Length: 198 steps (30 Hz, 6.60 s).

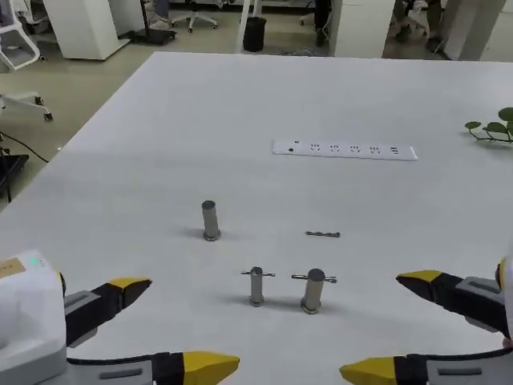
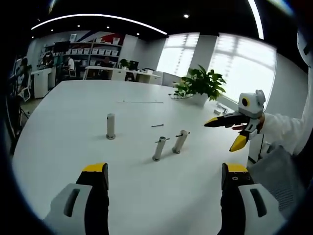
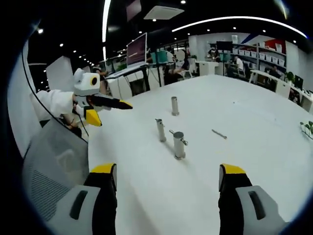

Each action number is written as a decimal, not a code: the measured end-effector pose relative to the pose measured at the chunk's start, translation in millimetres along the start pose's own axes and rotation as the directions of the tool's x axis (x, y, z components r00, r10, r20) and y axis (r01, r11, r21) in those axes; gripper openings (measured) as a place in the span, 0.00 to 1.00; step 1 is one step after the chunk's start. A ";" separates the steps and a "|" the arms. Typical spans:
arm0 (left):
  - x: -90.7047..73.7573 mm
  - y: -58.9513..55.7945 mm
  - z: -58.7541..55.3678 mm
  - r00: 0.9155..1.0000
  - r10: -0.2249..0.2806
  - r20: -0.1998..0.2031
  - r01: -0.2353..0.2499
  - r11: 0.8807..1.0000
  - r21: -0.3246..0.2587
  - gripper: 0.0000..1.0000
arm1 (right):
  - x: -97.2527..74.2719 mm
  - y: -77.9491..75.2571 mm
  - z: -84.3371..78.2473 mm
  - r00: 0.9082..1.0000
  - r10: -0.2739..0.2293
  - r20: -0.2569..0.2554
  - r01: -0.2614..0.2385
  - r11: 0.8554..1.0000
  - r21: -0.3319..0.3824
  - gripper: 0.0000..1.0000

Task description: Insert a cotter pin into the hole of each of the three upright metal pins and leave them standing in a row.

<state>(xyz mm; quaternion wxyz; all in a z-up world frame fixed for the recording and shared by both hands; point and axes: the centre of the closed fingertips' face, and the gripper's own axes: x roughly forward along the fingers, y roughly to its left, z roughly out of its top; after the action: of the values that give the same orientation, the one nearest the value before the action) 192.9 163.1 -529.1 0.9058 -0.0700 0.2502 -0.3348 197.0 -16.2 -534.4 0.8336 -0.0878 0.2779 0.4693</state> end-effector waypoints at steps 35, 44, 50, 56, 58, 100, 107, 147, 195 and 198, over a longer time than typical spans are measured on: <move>72.5 63.4 79.1 0.998 0.013 0.060 -0.018 0.995 0.093 0.83 | -60.7 -33.2 -25.5 0.975 -0.223 -0.025 0.224 0.962 0.154 0.89; 93.2 79.8 75.8 0.998 0.045 0.039 -0.049 0.992 0.116 0.74 | -59.3 -29.6 -27.8 0.975 -0.219 -0.030 0.221 0.961 0.168 0.88; 104.4 93.1 55.8 0.995 0.087 -0.047 -0.076 0.979 0.191 0.61 | -57.0 -26.1 -26.0 0.977 -0.209 -0.031 0.211 0.963 0.166 0.88; 112.8 104.5 50.7 0.991 0.116 -0.059 -0.103 0.975 0.198 0.49 | -56.8 -26.4 -27.6 0.976 -0.212 -0.043 0.216 0.962 0.168 0.88; 114.2 108.0 53.1 0.991 0.125 -0.045 -0.116 0.977 0.177 0.44 | -56.6 -26.3 -28.5 0.976 -0.212 -0.047 0.217 0.961 0.172 0.87; 42.6 114.7 86.3 0.973 0.203 0.108 -0.215 0.970 0.116 0.09 | -46.7 -3.5 -40.8 0.983 -0.155 -0.097 0.168 0.976 0.142 0.80; 8.5 82.4 90.5 0.978 0.171 0.120 -0.190 0.968 0.164 0.09 | -41.9 6.7 -35.9 0.989 -0.129 -0.074 0.136 0.984 0.112 0.80; 45.0 -52.0 0.7 0.997 0.069 -0.022 -0.064 0.981 0.185 0.09 | -43.3 6.2 -49.3 0.995 -0.092 -0.037 0.096 0.986 0.139 0.80; 76.3 -66.4 -33.9 0.994 0.023 -0.104 0.000 0.976 0.216 0.09 | -46.0 1.5 -54.7 0.993 -0.113 -0.015 0.114 0.974 0.196 0.78; 76.6 -65.9 -33.5 0.995 0.023 -0.099 -0.001 0.977 0.213 0.09 | -46.2 2.0 -55.6 0.993 -0.112 -0.018 0.114 0.974 0.195 0.78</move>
<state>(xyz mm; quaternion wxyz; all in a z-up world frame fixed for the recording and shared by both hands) 188.3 64.8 -569.8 0.8963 0.0457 0.2585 -0.3573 155.4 -71.7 -555.1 0.8625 -0.0226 0.3202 0.3912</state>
